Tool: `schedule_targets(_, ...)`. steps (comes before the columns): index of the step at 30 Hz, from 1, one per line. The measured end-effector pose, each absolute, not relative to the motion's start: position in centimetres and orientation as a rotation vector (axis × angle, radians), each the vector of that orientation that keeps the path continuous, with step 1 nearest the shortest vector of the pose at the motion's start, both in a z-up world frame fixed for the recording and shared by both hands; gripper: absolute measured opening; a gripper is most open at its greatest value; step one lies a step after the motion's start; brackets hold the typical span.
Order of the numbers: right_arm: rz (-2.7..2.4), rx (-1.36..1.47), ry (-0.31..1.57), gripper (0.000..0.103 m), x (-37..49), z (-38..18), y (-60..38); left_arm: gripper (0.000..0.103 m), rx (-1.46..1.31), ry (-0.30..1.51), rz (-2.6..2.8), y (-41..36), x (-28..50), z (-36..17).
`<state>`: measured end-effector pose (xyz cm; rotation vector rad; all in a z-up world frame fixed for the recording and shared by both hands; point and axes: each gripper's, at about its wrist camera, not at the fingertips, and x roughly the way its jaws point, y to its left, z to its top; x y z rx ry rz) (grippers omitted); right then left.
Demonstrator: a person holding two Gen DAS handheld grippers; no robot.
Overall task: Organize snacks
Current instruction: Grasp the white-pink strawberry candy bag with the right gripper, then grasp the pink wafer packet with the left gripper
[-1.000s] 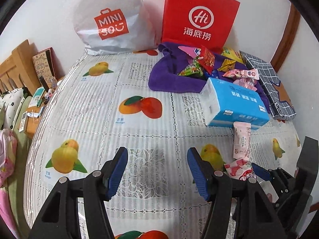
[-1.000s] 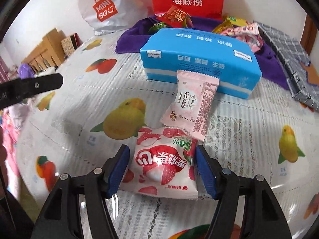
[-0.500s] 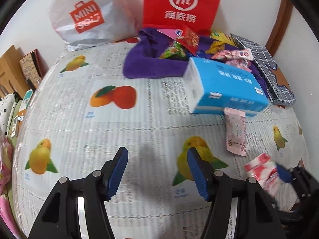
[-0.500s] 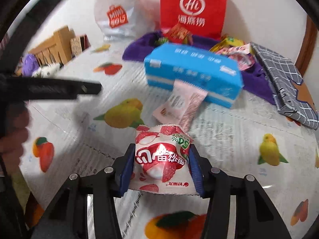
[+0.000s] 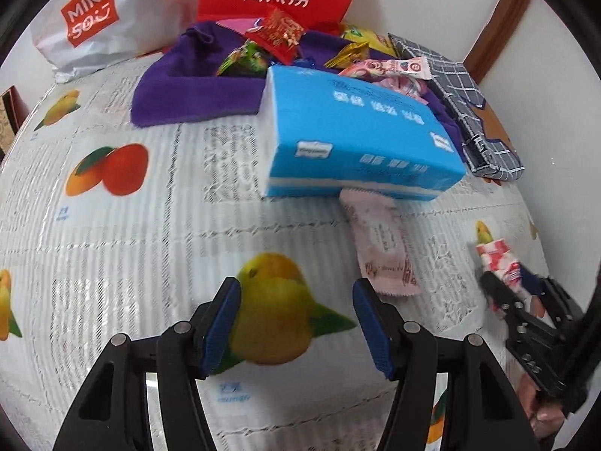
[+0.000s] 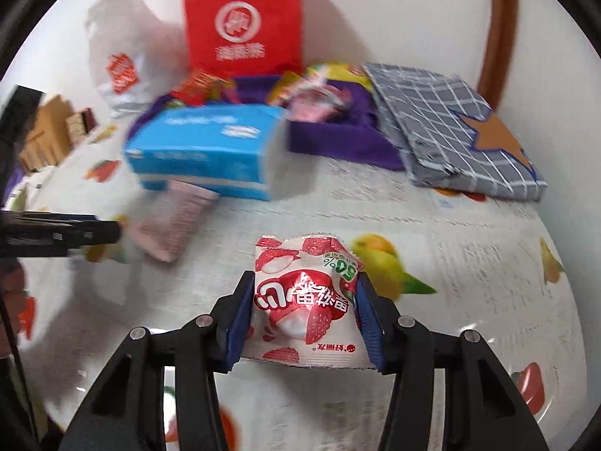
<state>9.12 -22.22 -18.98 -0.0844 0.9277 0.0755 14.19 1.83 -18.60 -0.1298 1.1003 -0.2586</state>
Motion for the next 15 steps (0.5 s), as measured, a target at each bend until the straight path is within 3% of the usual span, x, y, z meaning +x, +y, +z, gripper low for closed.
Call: schedule_targets(15, 0.080, -0.040, 0.938, 0.052, 10.9, -20.4, -24.7, 0.060, -0.129, 1.125, -0.328, -2.0, 16.5, -17.9)
